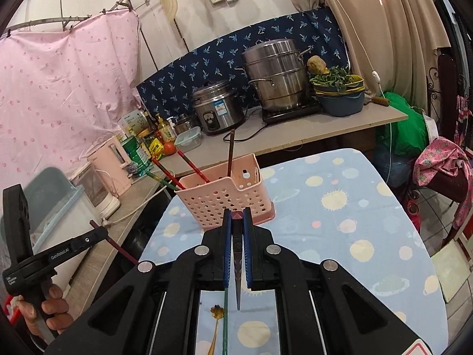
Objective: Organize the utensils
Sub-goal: 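Carry both dark red chopsticks over the pink basket and lower them in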
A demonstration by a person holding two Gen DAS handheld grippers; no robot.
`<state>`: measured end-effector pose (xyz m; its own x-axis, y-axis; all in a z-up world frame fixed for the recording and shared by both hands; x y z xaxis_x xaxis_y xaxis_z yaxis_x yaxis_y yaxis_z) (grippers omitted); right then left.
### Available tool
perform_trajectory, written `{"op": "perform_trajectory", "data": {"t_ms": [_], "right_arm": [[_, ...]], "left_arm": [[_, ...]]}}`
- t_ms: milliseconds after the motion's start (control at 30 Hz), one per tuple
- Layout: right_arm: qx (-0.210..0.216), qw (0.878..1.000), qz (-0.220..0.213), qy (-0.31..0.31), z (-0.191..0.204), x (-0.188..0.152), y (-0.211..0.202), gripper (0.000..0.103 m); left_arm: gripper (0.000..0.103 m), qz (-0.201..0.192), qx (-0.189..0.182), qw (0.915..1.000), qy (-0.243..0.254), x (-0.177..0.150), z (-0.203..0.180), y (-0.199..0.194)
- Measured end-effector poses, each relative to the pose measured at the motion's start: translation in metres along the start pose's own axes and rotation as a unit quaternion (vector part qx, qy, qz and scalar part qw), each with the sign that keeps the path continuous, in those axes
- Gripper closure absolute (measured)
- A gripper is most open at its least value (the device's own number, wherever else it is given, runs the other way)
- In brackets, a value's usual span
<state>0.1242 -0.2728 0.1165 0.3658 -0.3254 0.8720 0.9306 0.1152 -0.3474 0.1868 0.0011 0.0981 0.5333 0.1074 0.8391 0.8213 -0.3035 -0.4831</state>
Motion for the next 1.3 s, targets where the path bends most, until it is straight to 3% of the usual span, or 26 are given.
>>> {"op": "perform_trajectory", "data": {"t_ms": [300, 567, 800, 1300], "right_arm": [[0.028, 0.998, -0.045, 0.030, 0.009, 0.053, 0.023, 0.096], [0.040, 0.993, -0.098, 0.047, 0.020, 0.114, 0.052, 0.096], [0.029, 0.991, -0.125, 0.044, 0.029, 0.143, 0.087, 0.096], [0.004, 0.999, -0.043, 0.027, 0.020, 0.095, 0.165, 0.096]], "left_arm": [[0.096, -0.051, -0.013, 0.9985, 0.015, 0.062, -0.020, 0.003], [0.096, -0.128, -0.014, 0.9915, 0.020, 0.139, -0.031, 0.003], [0.096, -0.169, -0.006, 0.9853, 0.022, 0.177, -0.031, 0.025], [0.096, -0.112, 0.010, 0.9936, 0.014, 0.154, -0.016, 0.095]]}}
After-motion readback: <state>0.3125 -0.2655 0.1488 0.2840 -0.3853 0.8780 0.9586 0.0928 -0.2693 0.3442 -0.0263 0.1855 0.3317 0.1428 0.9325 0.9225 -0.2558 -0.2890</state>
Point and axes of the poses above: each gripper's, at about its wrist camera, not at the fingertips, and y roughly the way its jaws point, z to its left, x to its top, the point moved 5 cm from there along y, roughly the way its jaws point, and after that the axes turned 8 degrees about -z, right-handed, at the moved point
